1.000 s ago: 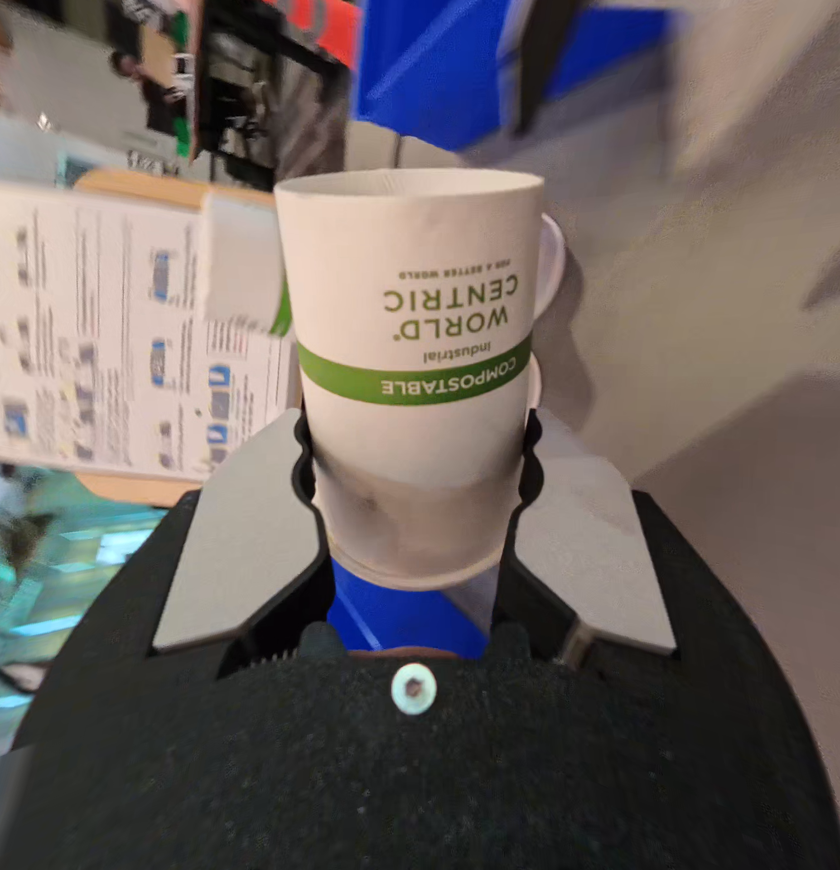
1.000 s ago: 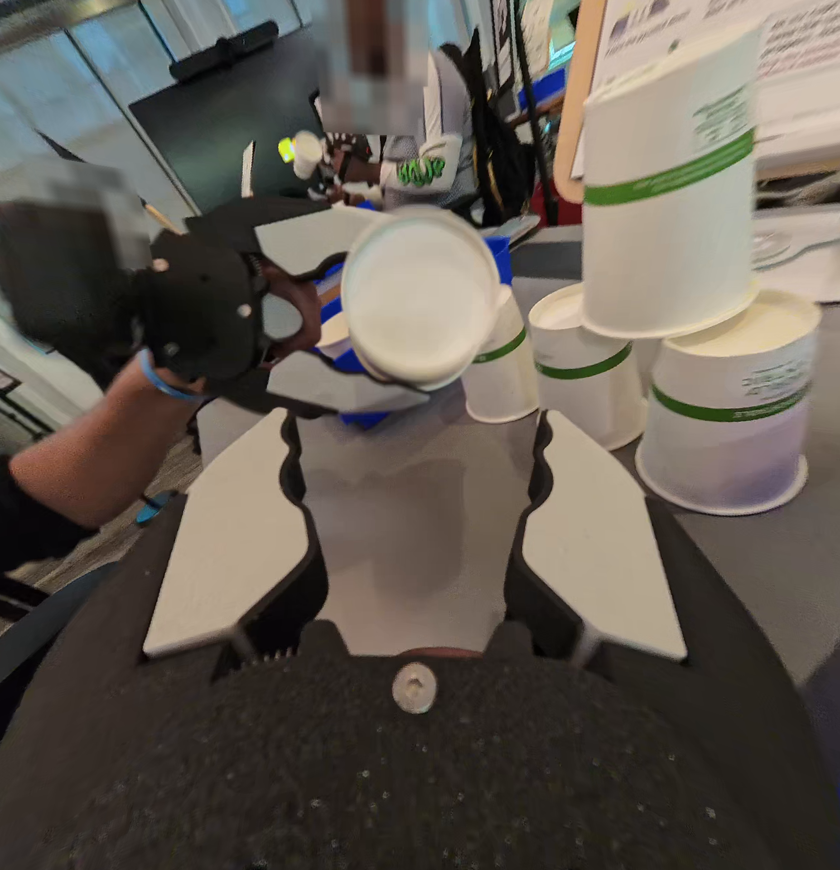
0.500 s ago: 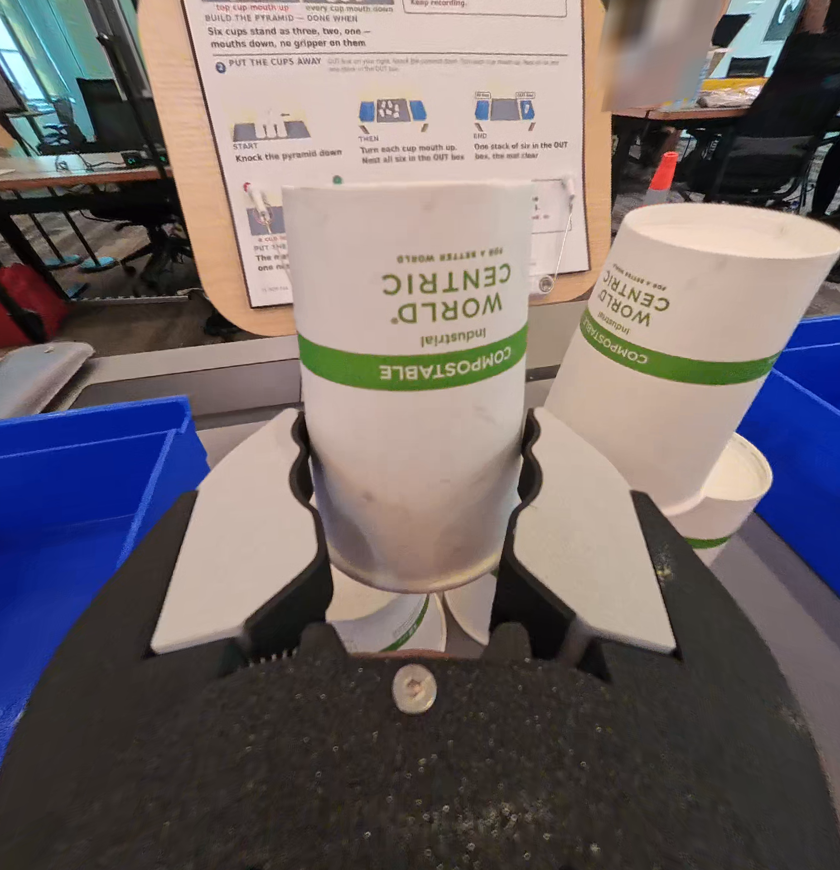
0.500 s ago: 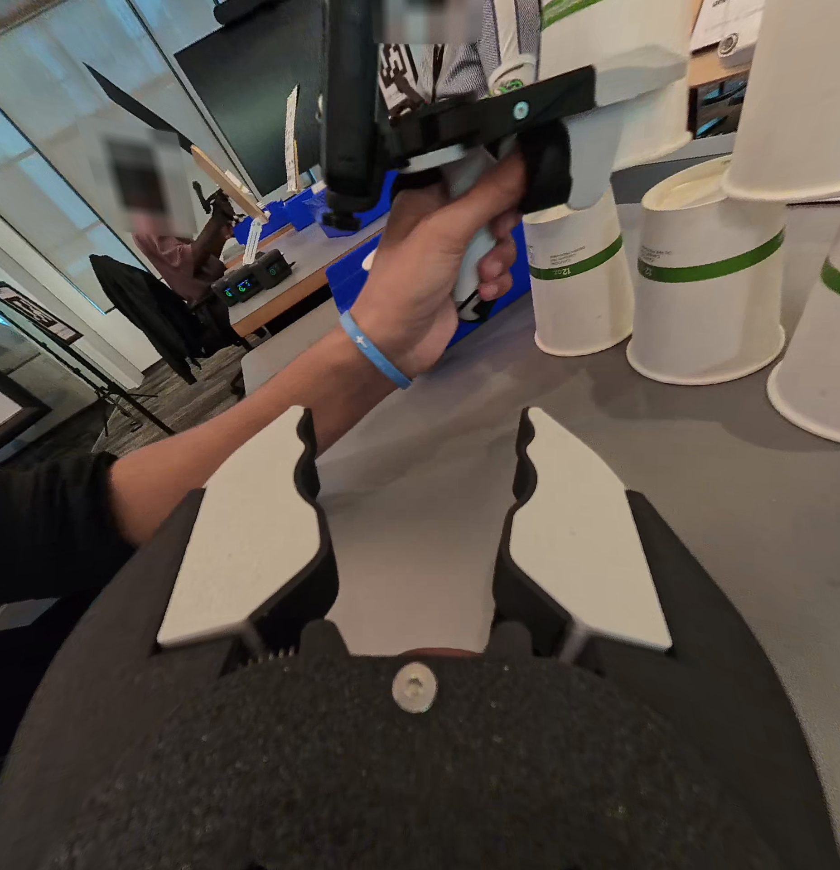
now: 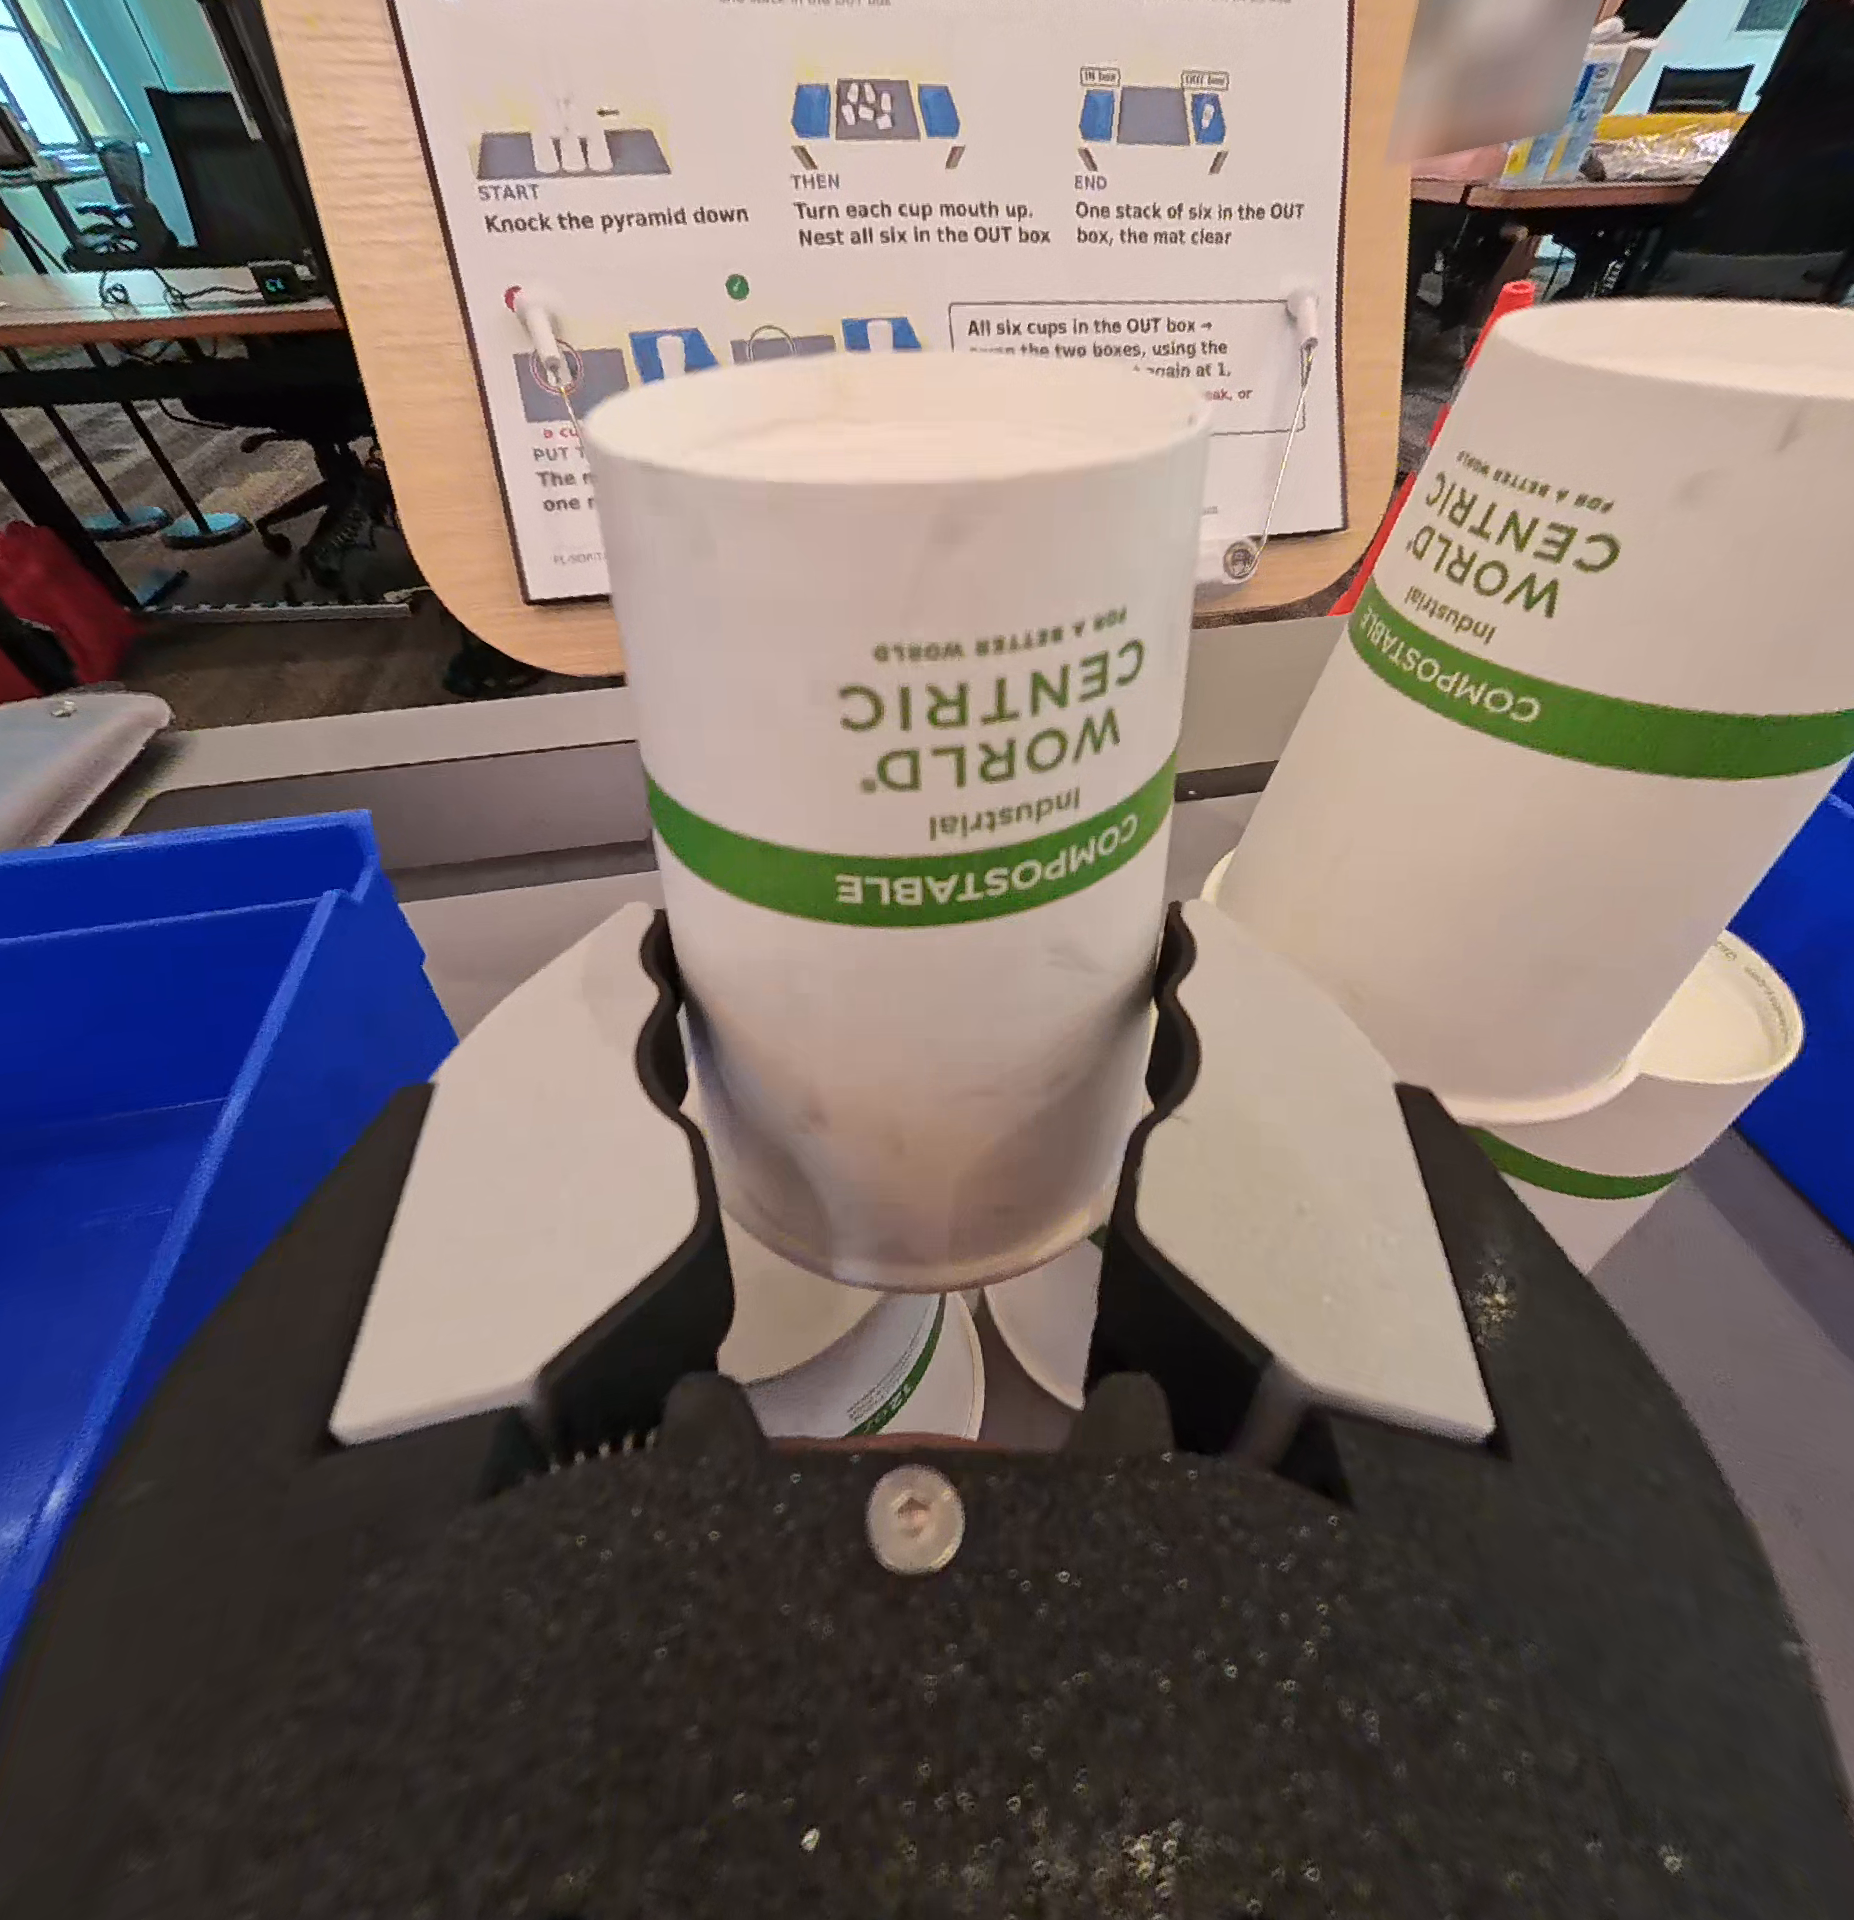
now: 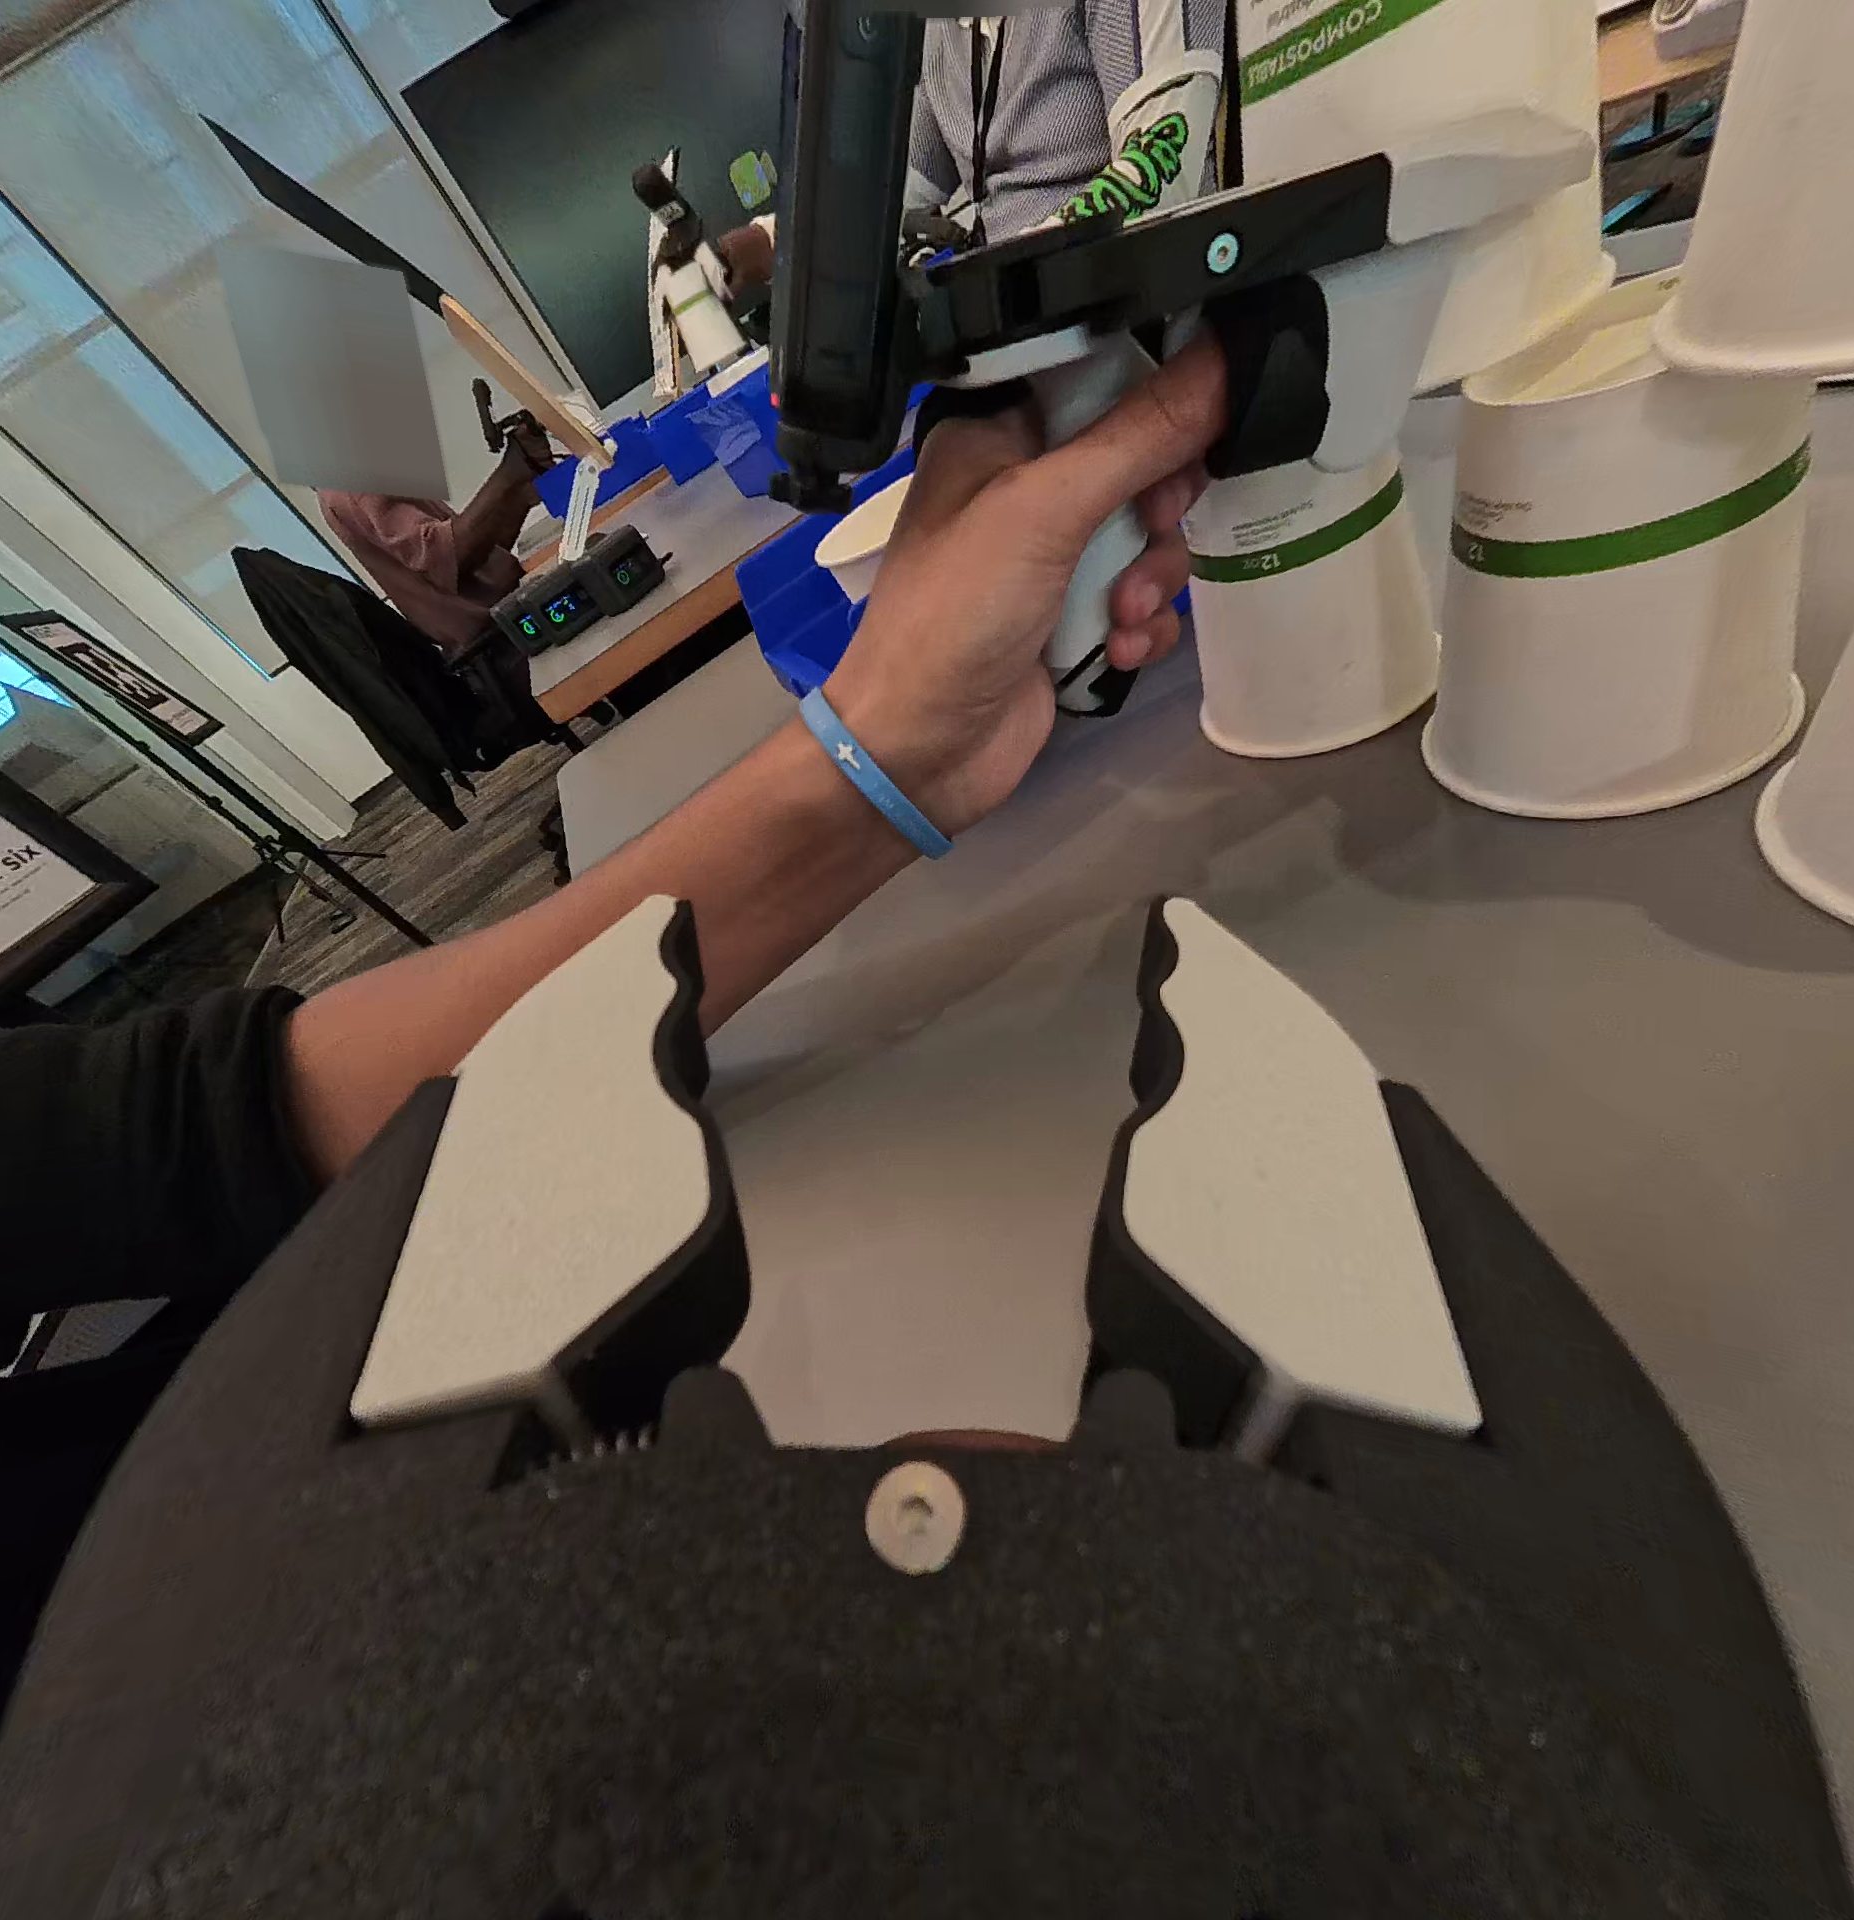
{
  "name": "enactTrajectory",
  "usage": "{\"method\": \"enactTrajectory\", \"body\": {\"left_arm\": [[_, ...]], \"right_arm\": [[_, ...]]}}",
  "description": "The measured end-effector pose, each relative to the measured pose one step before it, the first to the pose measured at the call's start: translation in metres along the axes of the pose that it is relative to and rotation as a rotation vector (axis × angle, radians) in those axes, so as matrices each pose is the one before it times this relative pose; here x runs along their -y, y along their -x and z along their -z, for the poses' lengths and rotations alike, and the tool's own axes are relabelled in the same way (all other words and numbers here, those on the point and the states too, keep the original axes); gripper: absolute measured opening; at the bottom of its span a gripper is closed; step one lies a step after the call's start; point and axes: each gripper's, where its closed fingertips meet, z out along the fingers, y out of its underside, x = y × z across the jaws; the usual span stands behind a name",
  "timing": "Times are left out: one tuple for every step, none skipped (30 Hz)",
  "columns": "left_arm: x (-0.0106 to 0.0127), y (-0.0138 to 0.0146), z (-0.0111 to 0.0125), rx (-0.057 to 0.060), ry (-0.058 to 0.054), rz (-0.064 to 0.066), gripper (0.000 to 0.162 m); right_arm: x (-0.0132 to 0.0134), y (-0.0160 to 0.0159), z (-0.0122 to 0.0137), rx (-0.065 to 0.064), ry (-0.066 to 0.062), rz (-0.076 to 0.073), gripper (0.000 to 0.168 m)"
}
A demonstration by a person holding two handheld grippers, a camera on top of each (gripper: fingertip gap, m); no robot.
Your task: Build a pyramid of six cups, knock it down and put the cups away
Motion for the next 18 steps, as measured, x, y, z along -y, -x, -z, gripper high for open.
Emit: {"method": "enactTrajectory", "body": {"left_arm": [[-0.00043, -0.00107, 0.00034, -0.0053, 0.0014, 0.0006, 0.087], [-0.00043, -0.00159, 0.00031, -0.0071, 0.0041, 0.0018, 0.087], [0.00007, -0.00135, 0.00041, -0.0054, 0.0004, -0.0007, 0.087], [0.00037, -0.00154, 0.00053, -0.0050, -0.0006, -0.0029, 0.087], [0.00131, -0.00146, 0.00095, -0.0061, -0.0044, -0.0020, 0.089], [0.00172, -0.00142, 0.00144, -0.0058, -0.0036, 0.0007, 0.093], [0.00345, -0.00224, 0.00262, -0.0124, -0.0085, 0.0011, 0.097], [0.00631, -0.00400, 0.00406, -0.0254, -0.0180, -0.0006, 0.099], [0.00837, -0.00444, 0.00514, -0.0291, -0.0185, -0.0057, 0.101], [0.01080, -0.00309, 0.00685, -0.0233, -0.0204, -0.0077, 0.104], [0.01415, -0.00309, 0.00914, -0.0314, -0.0299, -0.0031, 0.104], [0.01580, -0.00257, 0.01079, -0.0358, -0.0255, -0.0031, 0.104], [0.01514, 0.00169, 0.01173, -0.0178, -0.0116, -0.0086, 0.103], [0.01411, 0.00459, 0.01268, -0.0139, -0.0041, -0.0110, 0.103], [0.01166, 0.00683, 0.01343, -0.0147, 0.0041, -0.0089, 0.101], [0.00670, 0.00794, 0.01352, -0.0208, 0.0236, -0.0078, 0.096], [0.00124, 0.00784, 0.01328, -0.0313, 0.0448, -0.0079, 0.094], [-0.00494, 0.00707, 0.01247, -0.0436, 0.0670, -0.0184, 0.094]], "right_arm": [[-0.00059, 0.00006, -0.00049, -0.0004, 0.0031, 0.0007, 0.080], [-0.00033, 0.00003, -0.00024, 0.0000, 0.0012, -0.0003, 0.080], [-0.00030, 0.00015, -0.00011, 0.0012, 0.0015, -0.0022, 0.080], [-0.00032, 0.00003, -0.00002, 0.0015, 0.0016, -0.0033, 0.080], [-0.00005, -0.00014, 0.00017, 0.0006, 0.0007, -0.0019, 0.080], [-0.00005, -0.00022, 0.00039, -0.0001, 0.0008, -0.0002, 0.080], [0.00042, -0.00049, 0.00071, -0.0012, -0.0007, 0.0013, 0.081], [0.00090, -0.00084, 0.00105, -0.0027, -0.0028, 0.0018, 0.081], [0.00092, -0.00118, 0.00109, -0.0024, -0.0030, 0.0006, 0.081], [0.00096, -0.00129, 0.00117, -0.0016, -0.0026, -0.0024, 0.081], [0.00121, -0.00134, 0.00133, -0.0010, -0.0047, -0.0046, 0.081], [0.00125, -0.00106, 0.00125, 0.0001, -0.0054, -0.0046, 0.081], [0.00115, -0.00108, 0.00135, -0.0001, -0.0048, -0.0037, 0.081], [0.00123, -0.00102, 0.00128, -0.0009, -0.0046, -0.0022, 0.081], [0.00117, -0.00091, 0.00120, -0.0016, -0.0034, -0.0002, 0.080], [0.00091, -0.00086, 0.00107, -0.0019, -0.0018, 0.0008, 0.080], [0.00076, -0.00057, 0.00091, -0.0012, -0.0014, 0.0013, 0.080], [0.00063, -0.00058, 0.00083, -0.0014, -0.0012, 0.0011, 0.080]]}}
